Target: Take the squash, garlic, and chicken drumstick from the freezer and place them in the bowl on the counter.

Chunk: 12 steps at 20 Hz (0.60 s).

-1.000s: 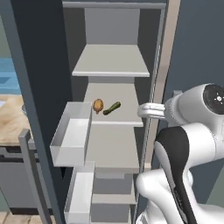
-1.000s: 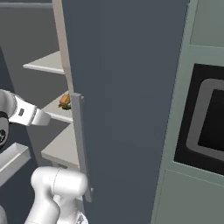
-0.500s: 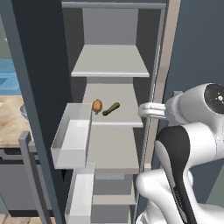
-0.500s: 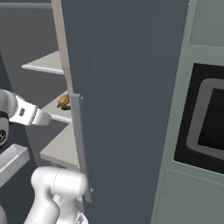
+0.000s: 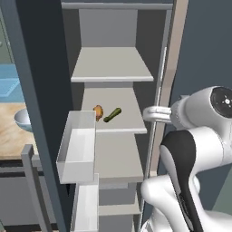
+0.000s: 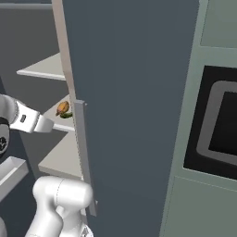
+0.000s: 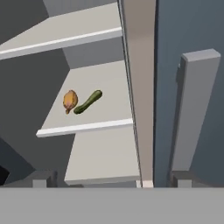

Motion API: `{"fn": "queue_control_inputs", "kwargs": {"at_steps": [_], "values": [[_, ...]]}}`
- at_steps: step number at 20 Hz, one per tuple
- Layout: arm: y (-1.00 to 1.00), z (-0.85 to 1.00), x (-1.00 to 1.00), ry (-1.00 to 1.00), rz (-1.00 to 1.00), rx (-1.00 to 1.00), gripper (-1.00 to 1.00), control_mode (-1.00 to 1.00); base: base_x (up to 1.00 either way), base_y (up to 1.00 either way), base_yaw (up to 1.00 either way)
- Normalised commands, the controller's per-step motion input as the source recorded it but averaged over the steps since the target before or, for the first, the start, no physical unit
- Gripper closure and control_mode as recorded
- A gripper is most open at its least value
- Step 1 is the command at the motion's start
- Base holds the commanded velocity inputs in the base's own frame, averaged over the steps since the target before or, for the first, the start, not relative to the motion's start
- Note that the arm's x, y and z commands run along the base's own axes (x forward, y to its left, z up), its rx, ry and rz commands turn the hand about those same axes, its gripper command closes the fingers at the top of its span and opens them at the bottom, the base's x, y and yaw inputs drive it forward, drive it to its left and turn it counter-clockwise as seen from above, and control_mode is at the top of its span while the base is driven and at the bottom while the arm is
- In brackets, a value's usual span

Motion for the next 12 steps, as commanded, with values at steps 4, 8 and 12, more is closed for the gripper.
{"fn": "queue_control_inputs", "kwargs": {"at_steps": [4, 8, 12], "values": [[0.0, 0.0, 0.23, 0.0, 0.0, 0.06, -1.0, -1.0, 0.0, 0.0, 0.0], [0.16, -0.06, 0.29, 0.0, 0.0, 0.12, -1.0, -1.0, 0.0, 0.0, 0.0], [0.17, -0.18, 0.41, 0.0, 0.0, 0.13, -1.0, -1.0, 0.0, 0.0, 0.0]]}}
